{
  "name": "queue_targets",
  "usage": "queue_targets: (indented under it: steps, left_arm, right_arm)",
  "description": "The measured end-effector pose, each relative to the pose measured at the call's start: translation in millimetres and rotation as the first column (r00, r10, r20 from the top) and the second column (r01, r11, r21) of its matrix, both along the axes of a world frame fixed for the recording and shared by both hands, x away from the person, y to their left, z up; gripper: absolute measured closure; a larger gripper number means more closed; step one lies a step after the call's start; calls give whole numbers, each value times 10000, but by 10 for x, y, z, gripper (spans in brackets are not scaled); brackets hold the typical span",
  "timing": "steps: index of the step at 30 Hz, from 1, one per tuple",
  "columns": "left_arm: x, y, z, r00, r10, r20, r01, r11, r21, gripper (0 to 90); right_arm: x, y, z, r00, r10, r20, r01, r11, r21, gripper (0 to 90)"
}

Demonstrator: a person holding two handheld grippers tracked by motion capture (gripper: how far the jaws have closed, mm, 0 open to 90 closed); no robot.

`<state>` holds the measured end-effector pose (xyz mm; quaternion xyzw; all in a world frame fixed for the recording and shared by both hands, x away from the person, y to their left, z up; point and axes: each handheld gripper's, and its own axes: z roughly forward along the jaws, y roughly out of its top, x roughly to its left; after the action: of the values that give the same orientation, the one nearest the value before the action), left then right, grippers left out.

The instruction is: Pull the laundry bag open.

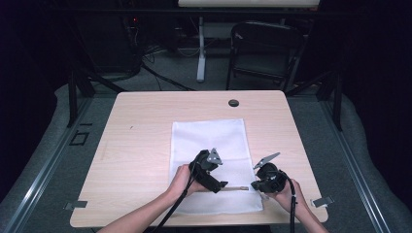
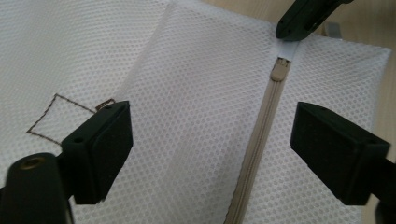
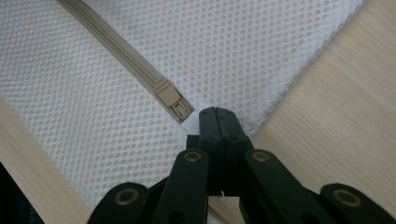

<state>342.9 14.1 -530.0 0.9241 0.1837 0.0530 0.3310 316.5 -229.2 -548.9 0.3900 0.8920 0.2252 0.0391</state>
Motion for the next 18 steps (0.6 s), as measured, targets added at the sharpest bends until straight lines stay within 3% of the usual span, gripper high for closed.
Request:
queue_targets:
  steps: [3,9,16,18]
  left_arm:
    - [-15,-50,-18,9997,-238,-108,238,9997,24,156]
    - [-48,-171,-95,9973,-679,-266,681,9976,78,224]
    - [-74,-316,-160,9933,-1111,-306,1113,9938,54,287]
    - [-79,-353,-178,9925,-1194,-272,1197,9928,79,319]
  right_arm:
    - [1,8,-20,10000,16,-87,-15,9999,129,900]
    - [-6,40,-43,9999,71,-136,-72,9999,-94,900]
    - [-18,44,-63,9998,-142,-167,147,9995,280,900]
    - [-13,35,-49,9998,4,-209,-2,10000,67,900]
